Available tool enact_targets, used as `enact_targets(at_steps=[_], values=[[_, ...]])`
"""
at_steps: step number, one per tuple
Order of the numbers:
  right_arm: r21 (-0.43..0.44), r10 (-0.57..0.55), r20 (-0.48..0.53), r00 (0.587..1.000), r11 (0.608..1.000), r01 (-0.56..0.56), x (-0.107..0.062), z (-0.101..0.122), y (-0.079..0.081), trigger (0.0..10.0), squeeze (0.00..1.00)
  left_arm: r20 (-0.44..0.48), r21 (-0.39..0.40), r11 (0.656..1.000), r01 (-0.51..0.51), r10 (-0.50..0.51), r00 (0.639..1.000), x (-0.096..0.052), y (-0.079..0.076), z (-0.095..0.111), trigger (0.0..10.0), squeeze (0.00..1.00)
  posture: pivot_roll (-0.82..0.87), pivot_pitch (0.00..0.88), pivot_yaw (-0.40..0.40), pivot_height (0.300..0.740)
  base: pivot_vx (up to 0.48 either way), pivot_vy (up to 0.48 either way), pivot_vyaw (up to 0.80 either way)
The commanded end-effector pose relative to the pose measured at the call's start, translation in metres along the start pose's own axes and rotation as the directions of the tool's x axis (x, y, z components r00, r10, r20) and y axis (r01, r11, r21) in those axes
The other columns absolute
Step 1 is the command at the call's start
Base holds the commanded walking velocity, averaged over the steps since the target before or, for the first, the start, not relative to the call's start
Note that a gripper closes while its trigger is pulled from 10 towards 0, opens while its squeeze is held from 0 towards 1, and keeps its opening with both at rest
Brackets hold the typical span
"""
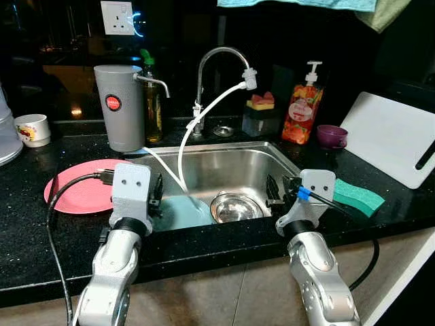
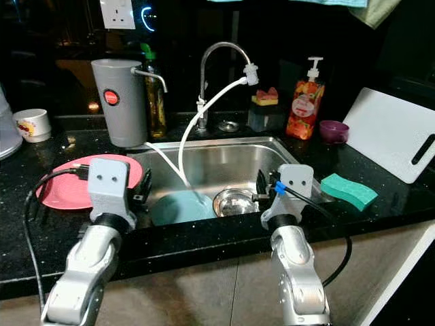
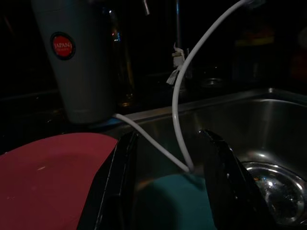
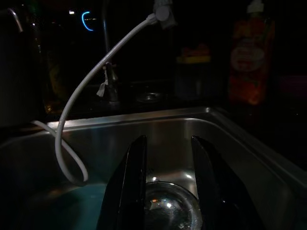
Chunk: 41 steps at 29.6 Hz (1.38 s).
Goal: Kitchen organization
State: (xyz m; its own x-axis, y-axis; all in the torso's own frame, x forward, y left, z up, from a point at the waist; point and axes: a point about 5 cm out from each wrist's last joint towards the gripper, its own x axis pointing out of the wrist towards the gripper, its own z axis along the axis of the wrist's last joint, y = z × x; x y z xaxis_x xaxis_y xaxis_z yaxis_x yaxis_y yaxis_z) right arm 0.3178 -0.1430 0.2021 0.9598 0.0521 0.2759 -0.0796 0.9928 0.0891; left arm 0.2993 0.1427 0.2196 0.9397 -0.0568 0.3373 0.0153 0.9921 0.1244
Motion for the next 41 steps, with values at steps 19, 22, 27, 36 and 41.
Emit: enact_targets(at_steps=[19,22,27,36,41], values=[[-0.042,-0.030,-0.092,0.995,0.999,0.026,-0.040,-0.020,-0.014,10.0,0.00,-0.099,-0.018,0.999,0.041,-0.042,0.994,-0.031,-0.012,-0.027,10.0,0.00,0.11,0.006,-0.071,0.740,0.000,0.000,0.00],[-0.037,-0.031,-0.098,0.995,0.999,0.028,-0.043,-0.021,-0.013,10.0,0.00,-0.111,-0.013,1.000,0.017,-0.018,0.994,-0.032,-0.009,-0.029,10.0,0.00,0.11,0.015,-0.072,0.740,0.000,0.000,0.00],[-0.007,-0.042,-0.081,0.996,0.999,0.042,-0.037,-0.019,-0.006,10.0,0.00,-0.109,-0.007,1.000,0.015,-0.016,0.994,-0.029,-0.009,-0.029,10.0,0.00,0.12,0.014,-0.070,0.740,0.000,0.000,0.00],[-0.008,-0.032,-0.060,0.998,0.999,0.031,-0.031,-0.015,-0.003,10.0,0.00,-0.089,0.004,0.999,0.049,-0.049,0.995,-0.022,-0.012,-0.025,10.0,0.00,0.12,0.011,-0.057,0.740,0.000,0.000,0.00],[-0.009,-0.030,-0.059,0.998,1.000,0.030,-0.031,-0.014,-0.003,10.0,0.00,-0.082,0.014,0.998,0.059,-0.058,0.995,-0.022,-0.012,-0.025,10.0,0.00,0.11,0.007,-0.059,0.740,0.000,0.000,0.00]])
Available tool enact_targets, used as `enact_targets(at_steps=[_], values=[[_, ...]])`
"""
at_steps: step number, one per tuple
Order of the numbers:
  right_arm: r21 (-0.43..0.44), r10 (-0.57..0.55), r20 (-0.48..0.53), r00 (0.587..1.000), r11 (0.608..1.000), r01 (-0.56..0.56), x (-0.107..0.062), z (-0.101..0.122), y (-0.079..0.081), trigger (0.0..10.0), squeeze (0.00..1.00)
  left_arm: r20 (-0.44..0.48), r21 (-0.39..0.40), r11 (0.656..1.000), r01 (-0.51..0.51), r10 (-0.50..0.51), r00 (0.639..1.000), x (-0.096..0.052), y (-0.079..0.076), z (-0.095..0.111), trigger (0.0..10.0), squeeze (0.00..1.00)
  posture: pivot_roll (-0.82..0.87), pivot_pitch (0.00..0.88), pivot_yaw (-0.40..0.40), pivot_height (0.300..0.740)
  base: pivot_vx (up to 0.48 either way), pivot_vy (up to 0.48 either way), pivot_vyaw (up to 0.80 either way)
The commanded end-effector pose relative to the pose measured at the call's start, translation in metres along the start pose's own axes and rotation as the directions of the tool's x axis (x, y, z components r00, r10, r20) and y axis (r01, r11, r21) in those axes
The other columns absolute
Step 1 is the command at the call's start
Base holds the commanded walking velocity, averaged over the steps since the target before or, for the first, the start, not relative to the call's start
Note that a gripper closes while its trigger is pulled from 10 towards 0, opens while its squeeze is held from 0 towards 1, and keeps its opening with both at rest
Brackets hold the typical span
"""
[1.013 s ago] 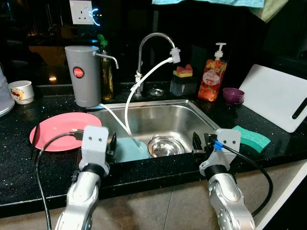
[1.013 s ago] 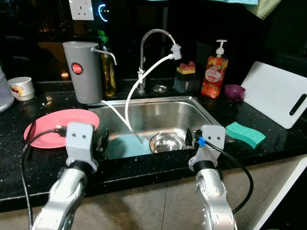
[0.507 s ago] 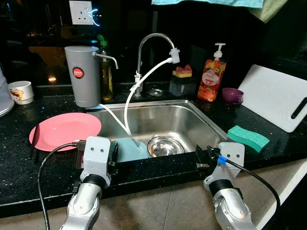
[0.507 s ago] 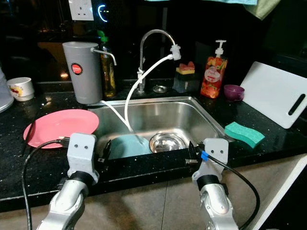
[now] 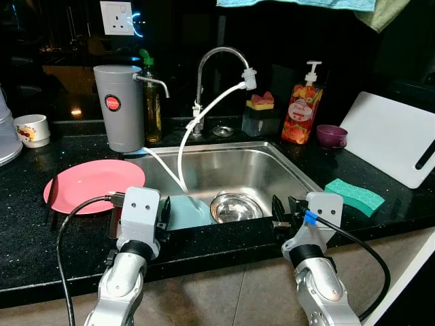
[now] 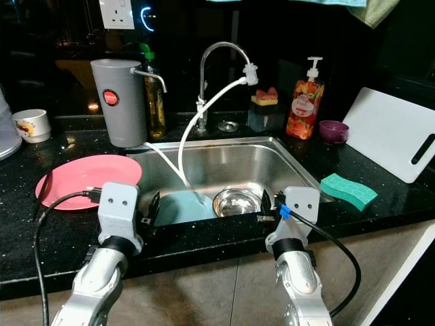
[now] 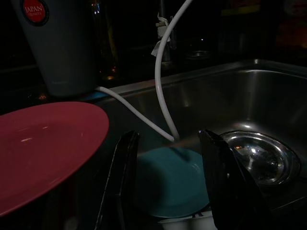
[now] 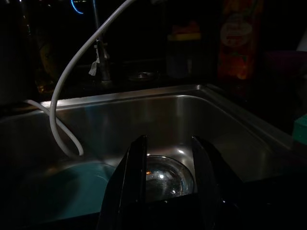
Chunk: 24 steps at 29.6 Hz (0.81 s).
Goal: Kitchen organization
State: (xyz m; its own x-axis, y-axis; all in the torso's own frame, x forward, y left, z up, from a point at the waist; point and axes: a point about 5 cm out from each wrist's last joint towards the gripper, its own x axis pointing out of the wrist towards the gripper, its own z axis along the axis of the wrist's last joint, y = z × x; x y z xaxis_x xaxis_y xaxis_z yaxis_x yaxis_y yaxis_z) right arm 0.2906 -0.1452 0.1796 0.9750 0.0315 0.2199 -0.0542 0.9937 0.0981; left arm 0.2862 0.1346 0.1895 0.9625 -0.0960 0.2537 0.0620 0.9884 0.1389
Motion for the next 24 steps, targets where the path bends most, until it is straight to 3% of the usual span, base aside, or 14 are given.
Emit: enact_targets(at_steps=[1,24], values=[[-0.011,-0.003,-0.004,1.000,1.000,0.003,0.0013,0.0004,-0.0009,10.0,0.00,-0.001,0.017,1.000,0.009,-0.009,1.000,0.0006,-0.0003,-0.0017,10.0,0.00,0.11,0.007,-0.059,0.740,0.000,0.000,0.00],[-0.007,-0.004,0.009,1.000,1.000,0.004,0.0065,0.0048,-0.0019,10.0,0.00,0.029,0.021,1.000,0.009,-0.010,1.000,0.0065,-0.0016,0.0044,10.0,0.00,0.12,0.000,-0.071,0.740,0.000,0.000,0.00]])
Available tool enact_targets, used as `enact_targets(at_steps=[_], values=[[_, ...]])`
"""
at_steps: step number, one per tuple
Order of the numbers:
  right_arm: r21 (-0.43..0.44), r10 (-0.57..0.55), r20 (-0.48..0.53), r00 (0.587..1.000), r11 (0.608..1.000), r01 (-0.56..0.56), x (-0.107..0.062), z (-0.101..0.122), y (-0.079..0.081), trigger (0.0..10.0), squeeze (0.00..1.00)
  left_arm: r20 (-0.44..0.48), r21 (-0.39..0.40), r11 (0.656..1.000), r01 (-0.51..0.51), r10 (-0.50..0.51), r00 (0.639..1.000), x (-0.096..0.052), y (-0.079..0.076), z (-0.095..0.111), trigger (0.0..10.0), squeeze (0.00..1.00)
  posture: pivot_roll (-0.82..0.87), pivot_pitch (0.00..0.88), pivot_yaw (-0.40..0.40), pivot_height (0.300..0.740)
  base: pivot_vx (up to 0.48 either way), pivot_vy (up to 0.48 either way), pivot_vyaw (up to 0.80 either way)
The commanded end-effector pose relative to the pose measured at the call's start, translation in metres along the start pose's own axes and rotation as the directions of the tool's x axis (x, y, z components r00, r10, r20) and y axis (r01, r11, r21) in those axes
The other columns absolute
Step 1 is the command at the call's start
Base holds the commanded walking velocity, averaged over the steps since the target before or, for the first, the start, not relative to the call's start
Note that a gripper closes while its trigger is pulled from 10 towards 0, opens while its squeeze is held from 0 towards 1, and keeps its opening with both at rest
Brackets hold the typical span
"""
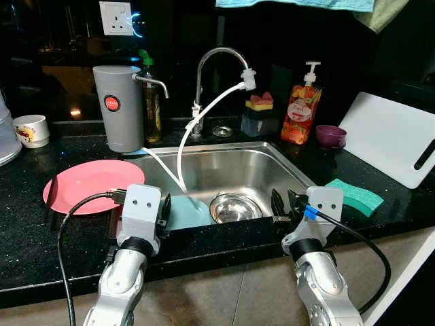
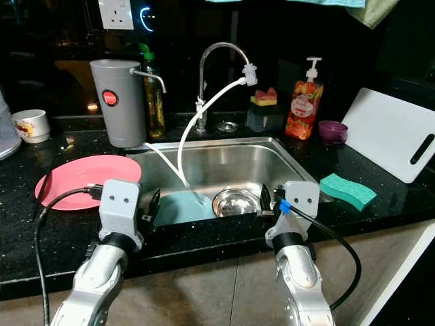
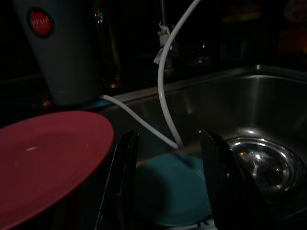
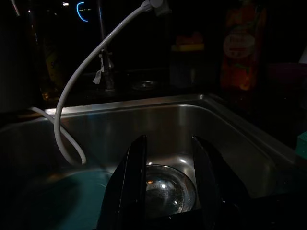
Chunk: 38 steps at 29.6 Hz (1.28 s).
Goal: Kitchen organization
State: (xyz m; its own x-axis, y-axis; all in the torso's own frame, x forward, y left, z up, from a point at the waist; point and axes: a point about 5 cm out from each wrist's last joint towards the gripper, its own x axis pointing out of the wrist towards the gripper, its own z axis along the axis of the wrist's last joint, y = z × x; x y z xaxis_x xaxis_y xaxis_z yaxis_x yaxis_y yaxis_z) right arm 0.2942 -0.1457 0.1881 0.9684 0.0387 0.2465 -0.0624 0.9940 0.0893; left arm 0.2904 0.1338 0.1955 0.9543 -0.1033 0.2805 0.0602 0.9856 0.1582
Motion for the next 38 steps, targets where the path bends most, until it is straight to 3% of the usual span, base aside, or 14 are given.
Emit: enact_targets(at_steps=[1,38], values=[[-0.002,-0.007,-0.014,1.000,1.000,0.007,0.0011,-0.0019,-0.0012,10.0,0.00,0.005,0.000,1.000,0.005,-0.005,1.000,0.0013,-0.0015,0.0002,10.0,0.00,0.12,0.004,-0.068,0.740,0.000,0.000,0.00],[-0.007,-0.011,0.002,1.000,1.000,0.011,0.0060,0.0037,-0.0047,10.0,0.00,0.019,-0.007,1.000,0.002,-0.002,1.000,0.0038,-0.0036,0.0032,10.0,0.00,0.12,0.009,-0.074,0.740,0.000,0.000,0.00]])
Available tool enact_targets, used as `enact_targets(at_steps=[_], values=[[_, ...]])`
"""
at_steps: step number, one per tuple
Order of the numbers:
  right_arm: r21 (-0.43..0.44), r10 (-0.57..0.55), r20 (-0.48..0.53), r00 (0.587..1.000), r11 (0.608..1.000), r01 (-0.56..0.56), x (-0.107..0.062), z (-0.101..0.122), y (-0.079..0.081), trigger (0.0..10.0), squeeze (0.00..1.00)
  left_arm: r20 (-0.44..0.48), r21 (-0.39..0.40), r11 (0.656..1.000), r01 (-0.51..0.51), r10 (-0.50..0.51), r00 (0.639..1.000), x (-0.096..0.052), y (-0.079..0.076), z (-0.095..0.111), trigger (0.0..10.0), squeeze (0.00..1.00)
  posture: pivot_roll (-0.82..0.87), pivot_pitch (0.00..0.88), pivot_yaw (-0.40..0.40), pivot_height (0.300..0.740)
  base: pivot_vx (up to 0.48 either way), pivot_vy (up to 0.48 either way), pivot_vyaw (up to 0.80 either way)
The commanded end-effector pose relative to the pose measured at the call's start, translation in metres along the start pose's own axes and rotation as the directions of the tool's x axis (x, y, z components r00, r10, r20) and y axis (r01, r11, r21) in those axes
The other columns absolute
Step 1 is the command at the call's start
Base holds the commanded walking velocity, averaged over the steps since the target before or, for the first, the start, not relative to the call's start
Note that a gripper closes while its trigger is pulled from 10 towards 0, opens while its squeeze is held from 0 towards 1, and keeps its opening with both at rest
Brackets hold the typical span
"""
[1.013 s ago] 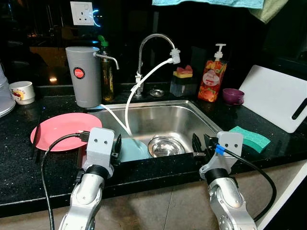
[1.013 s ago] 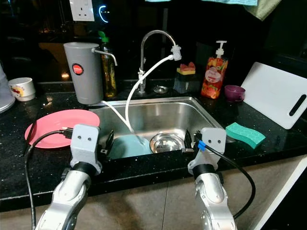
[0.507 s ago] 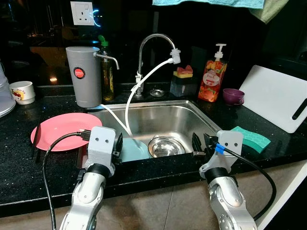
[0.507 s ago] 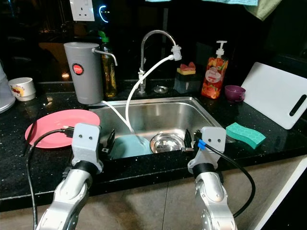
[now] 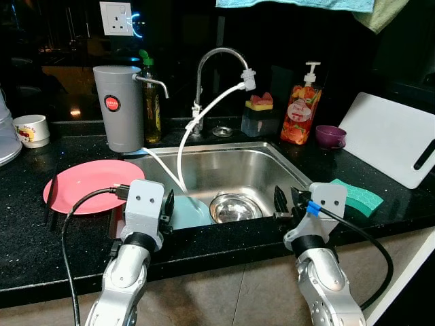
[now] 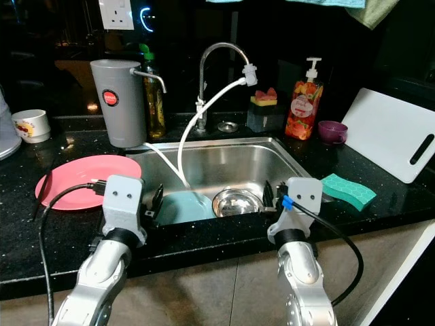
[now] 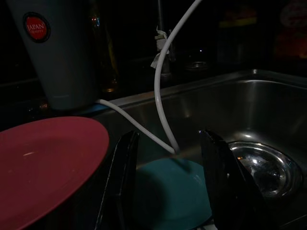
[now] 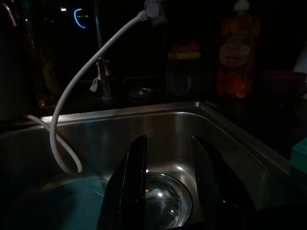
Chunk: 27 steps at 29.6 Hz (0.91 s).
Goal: Kitchen organization
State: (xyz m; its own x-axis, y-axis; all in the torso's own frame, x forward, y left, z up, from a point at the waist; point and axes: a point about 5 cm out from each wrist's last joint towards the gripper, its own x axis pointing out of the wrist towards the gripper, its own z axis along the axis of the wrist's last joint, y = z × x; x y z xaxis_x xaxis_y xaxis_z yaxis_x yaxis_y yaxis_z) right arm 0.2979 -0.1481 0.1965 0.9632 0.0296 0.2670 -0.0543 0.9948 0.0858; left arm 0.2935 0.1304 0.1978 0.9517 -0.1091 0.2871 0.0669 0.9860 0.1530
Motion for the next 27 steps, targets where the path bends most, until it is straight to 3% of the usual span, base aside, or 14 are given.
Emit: enact_targets(at_steps=[1,14,27], values=[[-0.001,-0.012,-0.022,1.000,1.000,0.012,0.0005,-0.0039,-0.0043,10.0,0.00,0.010,0.000,1.000,-0.003,0.003,1.000,-0.0005,-0.0013,0.0014,10.0,0.00,0.12,0.009,-0.074,0.740,0.000,0.000,0.00],[-0.004,-0.005,-0.014,1.000,1.000,0.005,0.0030,-0.0013,-0.0028,10.0,0.00,0.020,-0.002,1.000,-0.005,0.005,1.000,0.0037,-0.0007,0.0037,10.0,0.00,0.11,0.016,-0.076,0.740,0.000,0.000,0.00],[-0.005,0.006,-0.027,1.000,1.000,-0.006,0.0014,-0.0033,-0.0026,10.0,0.00,0.014,-0.005,1.000,-0.008,0.008,1.000,-0.0014,-0.0027,0.0029,10.0,0.00,0.12,0.031,-0.093,0.740,0.000,0.000,0.00]])
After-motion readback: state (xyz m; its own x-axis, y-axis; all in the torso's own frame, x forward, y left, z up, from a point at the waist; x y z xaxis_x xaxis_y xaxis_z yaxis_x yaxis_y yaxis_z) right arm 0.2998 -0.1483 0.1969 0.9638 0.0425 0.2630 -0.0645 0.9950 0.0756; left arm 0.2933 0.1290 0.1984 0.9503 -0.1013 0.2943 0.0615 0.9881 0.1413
